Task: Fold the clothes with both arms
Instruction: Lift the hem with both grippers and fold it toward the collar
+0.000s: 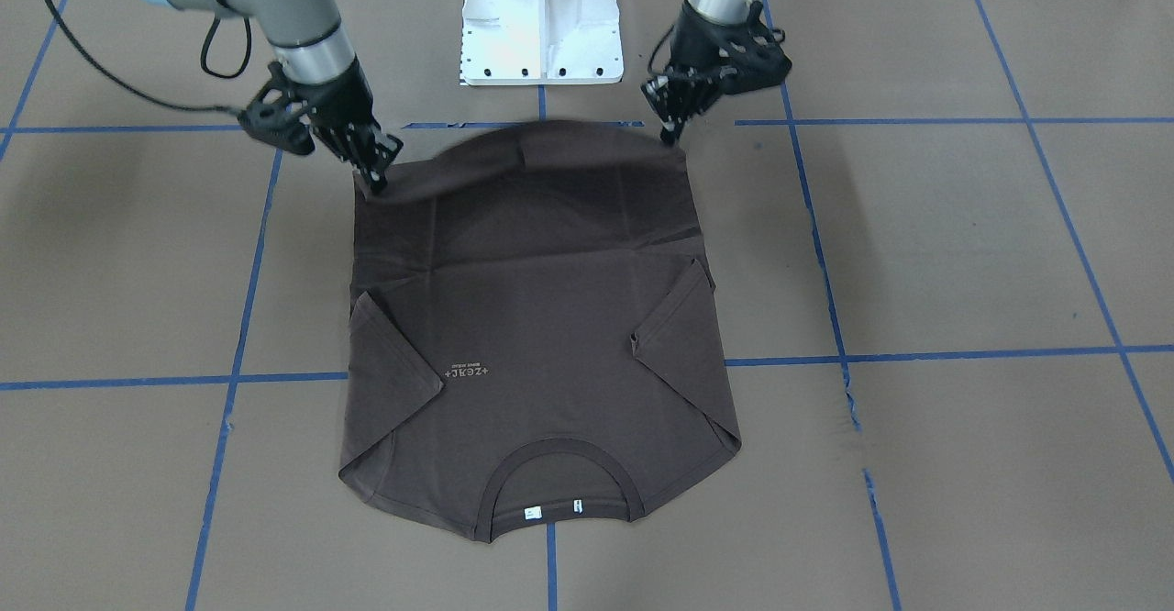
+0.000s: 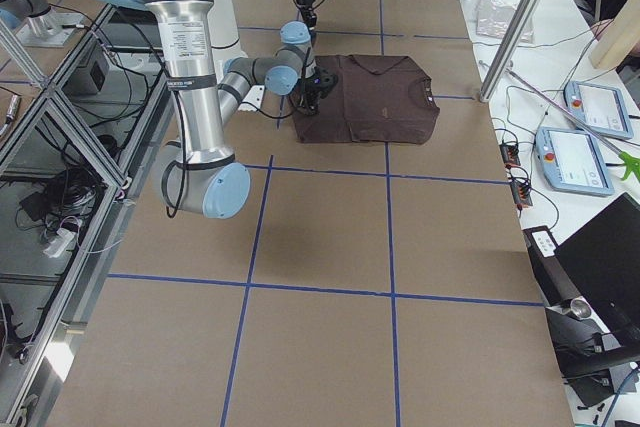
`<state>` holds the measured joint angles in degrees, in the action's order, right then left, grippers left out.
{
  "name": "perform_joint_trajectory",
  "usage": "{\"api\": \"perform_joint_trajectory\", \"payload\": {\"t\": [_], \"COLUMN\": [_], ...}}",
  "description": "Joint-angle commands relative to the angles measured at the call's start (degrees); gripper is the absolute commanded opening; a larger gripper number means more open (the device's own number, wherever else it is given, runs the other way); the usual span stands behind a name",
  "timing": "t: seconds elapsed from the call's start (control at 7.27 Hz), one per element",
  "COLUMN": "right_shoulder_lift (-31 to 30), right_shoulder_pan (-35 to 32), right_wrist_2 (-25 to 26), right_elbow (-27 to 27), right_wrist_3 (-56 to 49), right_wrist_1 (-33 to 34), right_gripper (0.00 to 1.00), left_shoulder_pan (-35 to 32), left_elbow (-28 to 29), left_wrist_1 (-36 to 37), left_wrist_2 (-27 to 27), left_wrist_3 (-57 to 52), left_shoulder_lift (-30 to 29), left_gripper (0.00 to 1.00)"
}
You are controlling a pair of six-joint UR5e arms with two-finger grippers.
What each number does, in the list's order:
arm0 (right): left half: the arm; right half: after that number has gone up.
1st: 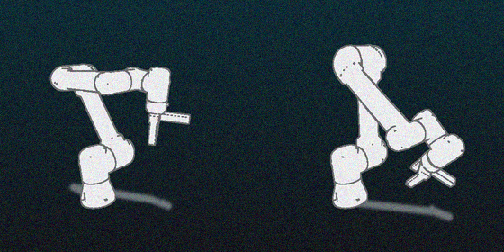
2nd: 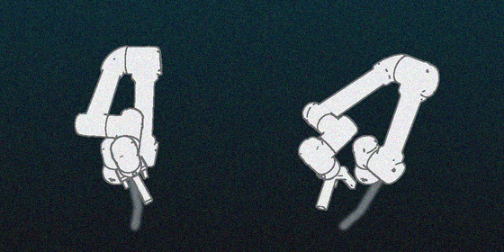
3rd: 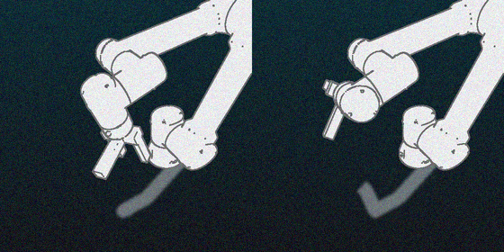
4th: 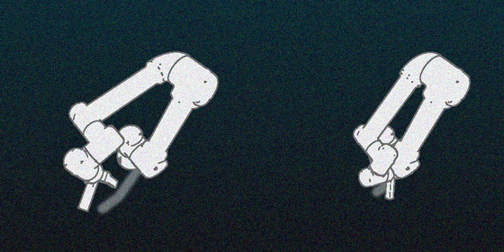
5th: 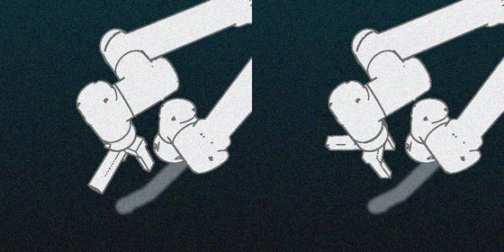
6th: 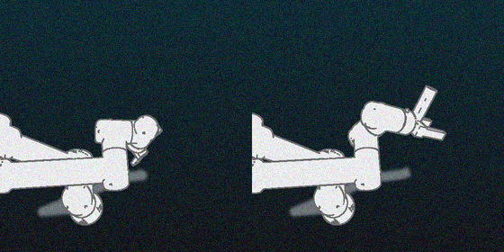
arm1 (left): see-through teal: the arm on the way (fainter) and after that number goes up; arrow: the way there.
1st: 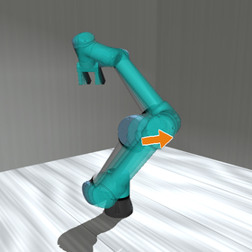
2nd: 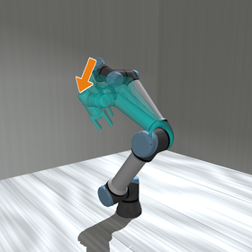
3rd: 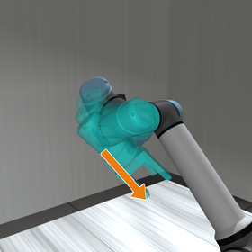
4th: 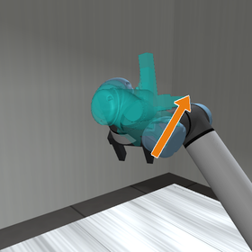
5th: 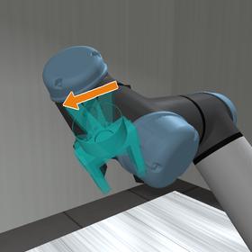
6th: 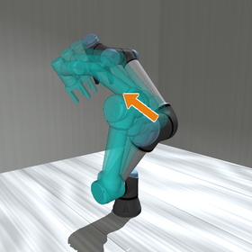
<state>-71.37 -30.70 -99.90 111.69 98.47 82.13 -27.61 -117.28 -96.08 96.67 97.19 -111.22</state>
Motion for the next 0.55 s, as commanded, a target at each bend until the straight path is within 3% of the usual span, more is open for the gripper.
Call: {"api": "perform_joint_trajectory", "payload": {"t": [0.0,0.14,0.41], "right_shoulder_lift": [9.63,13.06,18.43], "right_shoulder_pan": [-8.29,-11.63,-13.68], "right_wrist_2": [-0.03,-0.12,-0.03], "right_elbow": [-14.95,-19.36,-28.49], "right_wrist_3": [-8.00,-8.90,-9.09], "right_wrist_1": [-0.40,-1.01,-4.85], "right_gripper": [0.00,0.00,0.00], "left_shoulder_pan": [-8.22,-10.86,-14.21], "left_elbow": [16.82,23.79,29.02], "left_wrist_1": [-10.80,-16.19,-16.94], "left_wrist_2": [-0.26,-0.17,-0.43], "left_wrist_3": [-6.21,-6.39,-11.02], "left_shoulder_lift": [-4.68,-7.49,-10.67], "left_gripper": [0.00,0.00,0.00]}}
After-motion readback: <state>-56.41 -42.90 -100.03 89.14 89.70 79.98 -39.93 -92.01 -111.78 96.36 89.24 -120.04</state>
